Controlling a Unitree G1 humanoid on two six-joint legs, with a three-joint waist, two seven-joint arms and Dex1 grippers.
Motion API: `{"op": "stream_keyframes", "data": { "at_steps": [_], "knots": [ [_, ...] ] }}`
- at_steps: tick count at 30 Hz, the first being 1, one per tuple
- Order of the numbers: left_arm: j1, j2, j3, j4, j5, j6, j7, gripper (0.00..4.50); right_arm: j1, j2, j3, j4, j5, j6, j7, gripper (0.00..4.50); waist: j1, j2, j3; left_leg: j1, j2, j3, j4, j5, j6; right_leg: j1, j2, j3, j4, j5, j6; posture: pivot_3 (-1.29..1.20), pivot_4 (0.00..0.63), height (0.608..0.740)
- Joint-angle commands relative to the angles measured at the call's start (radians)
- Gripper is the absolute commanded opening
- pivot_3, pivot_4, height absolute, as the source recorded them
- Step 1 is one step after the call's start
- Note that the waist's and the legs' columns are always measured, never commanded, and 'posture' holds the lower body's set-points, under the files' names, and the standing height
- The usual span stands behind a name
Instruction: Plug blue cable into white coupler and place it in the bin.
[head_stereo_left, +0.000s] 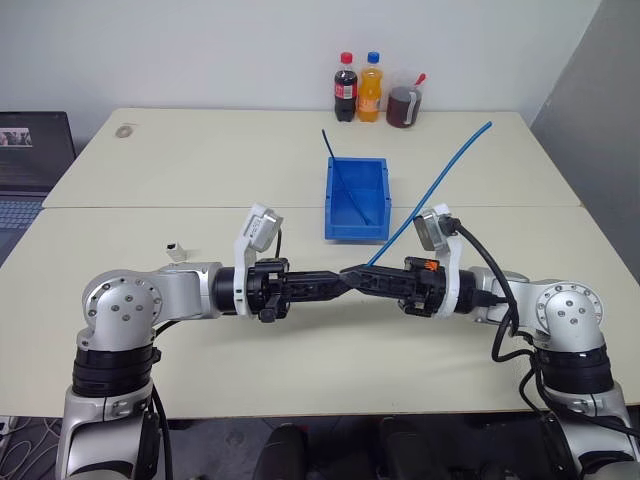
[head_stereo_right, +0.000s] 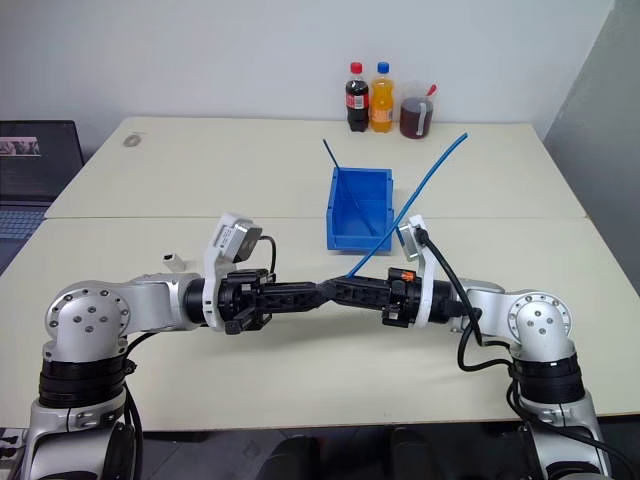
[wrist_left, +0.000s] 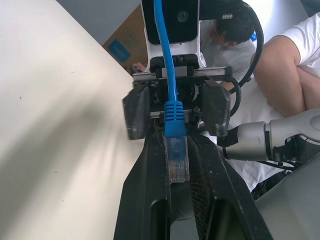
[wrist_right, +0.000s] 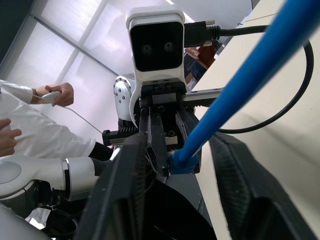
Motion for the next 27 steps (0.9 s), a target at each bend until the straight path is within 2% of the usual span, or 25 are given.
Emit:
{"op": "stream_keyframes", "data": {
  "at_steps": [1, 5, 12, 13, 18, 22, 24, 27],
  "knots": [
    [0.005, 0.011, 0.015, -0.033, -0.032, -0.013, -0.009, 0.24, 0.001, 0.002, -0.011, -0.019, 0.034, -0.012, 0.000, 1.04, 0.000, 0.000, 0.000, 0.000, 0.000, 0.000, 0.000, 0.000, 0.000, 0.000, 0.000, 0.000, 0.000, 0.000, 0.000, 0.00, 0.150, 0.740],
    [0.007, 0.011, 0.015, -0.036, -0.036, -0.014, -0.007, 0.24, 0.006, -0.004, -0.013, -0.018, 0.041, -0.010, 0.000, 0.12, 0.000, 0.000, 0.000, 0.000, 0.000, 0.000, 0.000, 0.000, 0.000, 0.000, 0.000, 0.000, 0.000, 0.000, 0.000, 0.00, 0.150, 0.740],
    [0.009, 0.014, 0.016, -0.038, -0.016, -0.028, -0.014, 0.24, 0.014, -0.016, -0.002, -0.039, 0.050, 0.003, 0.017, 0.10, 0.000, 0.000, 0.000, 0.000, 0.000, 0.000, 0.000, 0.000, 0.000, 0.000, 0.000, 0.000, 0.000, 0.000, 0.000, 0.00, 0.150, 0.740],
    [0.012, 0.011, 0.019, -0.036, -0.012, -0.034, -0.007, 0.93, 0.014, -0.017, -0.001, -0.041, 0.047, 0.002, 0.016, 0.10, 0.000, 0.000, 0.000, 0.000, 0.000, 0.000, 0.000, 0.000, 0.000, 0.000, 0.000, 0.000, 0.000, 0.000, 0.000, 0.00, 0.150, 0.740],
    [0.020, 0.027, 0.036, -0.040, -0.025, -0.040, -0.018, 1.94, 0.004, -0.010, -0.002, -0.029, 0.016, -0.019, 0.000, 0.10, 0.000, 0.000, 0.000, 0.000, 0.000, 0.000, 0.000, 0.000, 0.000, 0.000, 0.000, 0.000, 0.000, 0.000, 0.000, 0.00, 0.150, 0.740],
    [0.078, 0.114, 0.044, -0.113, 0.017, -0.065, -0.085, 2.77, -0.021, -0.013, -0.013, 0.009, -0.050, -0.039, 0.015, 0.10, -0.004, 0.000, 0.000, 0.000, 0.000, 0.001, -0.001, 0.000, 0.000, -0.001, 0.000, 0.000, 0.000, 0.000, 0.000, 0.00, 0.150, 0.740],
    [0.136, 0.174, 0.054, -0.152, 0.069, -0.107, -0.120, 3.19, -0.032, -0.020, -0.021, 0.031, -0.096, -0.051, 0.036, 0.10, -0.003, 0.000, 0.000, 0.000, 0.000, 0.003, -0.001, 0.000, 0.000, -0.002, 0.000, 0.001, 0.000, 0.000, 0.000, 0.00, 0.150, 0.740],
    [0.266, 0.275, 0.067, -0.204, 0.239, -0.237, -0.154, 3.81, -0.041, -0.033, -0.032, 0.057, -0.163, -0.071, 0.071, 0.10, -0.001, 0.000, 0.000, 0.000, 0.000, 0.004, -0.002, 0.000, 0.000, -0.003, 0.000, 0.001, 0.000, 0.000, 0.000, 0.00, 0.150, 0.740]
  ]
}}
